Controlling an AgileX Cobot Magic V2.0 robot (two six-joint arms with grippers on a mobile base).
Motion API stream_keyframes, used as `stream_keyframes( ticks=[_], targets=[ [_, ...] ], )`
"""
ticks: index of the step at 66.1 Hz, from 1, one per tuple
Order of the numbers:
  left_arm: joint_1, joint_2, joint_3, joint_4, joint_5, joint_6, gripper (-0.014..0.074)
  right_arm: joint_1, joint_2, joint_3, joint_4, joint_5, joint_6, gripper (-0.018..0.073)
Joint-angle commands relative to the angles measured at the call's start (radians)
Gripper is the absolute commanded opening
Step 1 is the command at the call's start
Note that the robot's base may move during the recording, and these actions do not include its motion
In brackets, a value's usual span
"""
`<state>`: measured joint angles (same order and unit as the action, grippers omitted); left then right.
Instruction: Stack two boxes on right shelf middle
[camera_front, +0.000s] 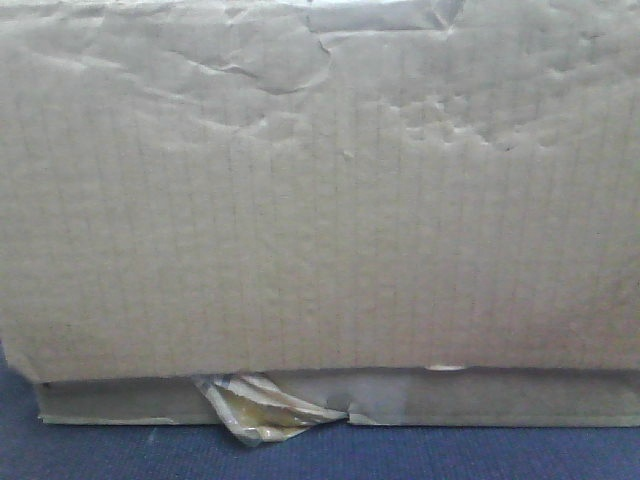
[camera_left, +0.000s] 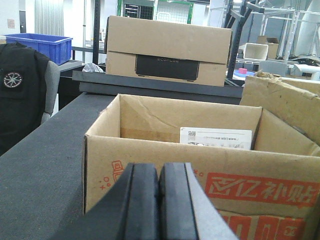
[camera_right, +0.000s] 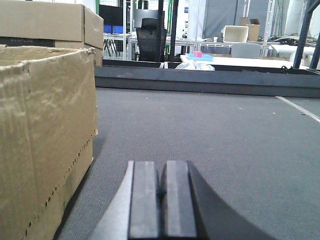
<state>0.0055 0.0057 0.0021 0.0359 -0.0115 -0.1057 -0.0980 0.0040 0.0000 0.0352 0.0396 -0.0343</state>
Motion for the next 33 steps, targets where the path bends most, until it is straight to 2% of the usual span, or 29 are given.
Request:
stream_keyframes(
  ticks=[1,13,18,29,33],
  targets=[
    [0.001,-0.006,-0.002,-0.004,-0.016,0.001,-0.0111,0.003,-0.004,0.000,-0.002,-0.025,-0.003,-0.0169],
    [0.001,-0.006,-0.004,-0.006,-0.015,0.001,-0.0111,0.003,-0.004,0.000,-0.002,-0.025,-0.003,-0.0169],
    [0.001,-0.006,-0.050,-0.006,0.011,0.001,-0.0111,0.003,-0.004,0.000,-0.002,-0.025,-0.003,-0.0169],
    [0.001,0.020,-0.226,-0.006,0.203,0.001,-0.0111,0.003,-0.004,0.000,-0.002,-0.025,-0.003,-0.0169],
    [0.001,0.084,-0.319,-0.006,0.308,0.001,-0.0111,0.003,-0.004,0.000,-0.002,-0.025,-0.003,-0.0169]
  ],
)
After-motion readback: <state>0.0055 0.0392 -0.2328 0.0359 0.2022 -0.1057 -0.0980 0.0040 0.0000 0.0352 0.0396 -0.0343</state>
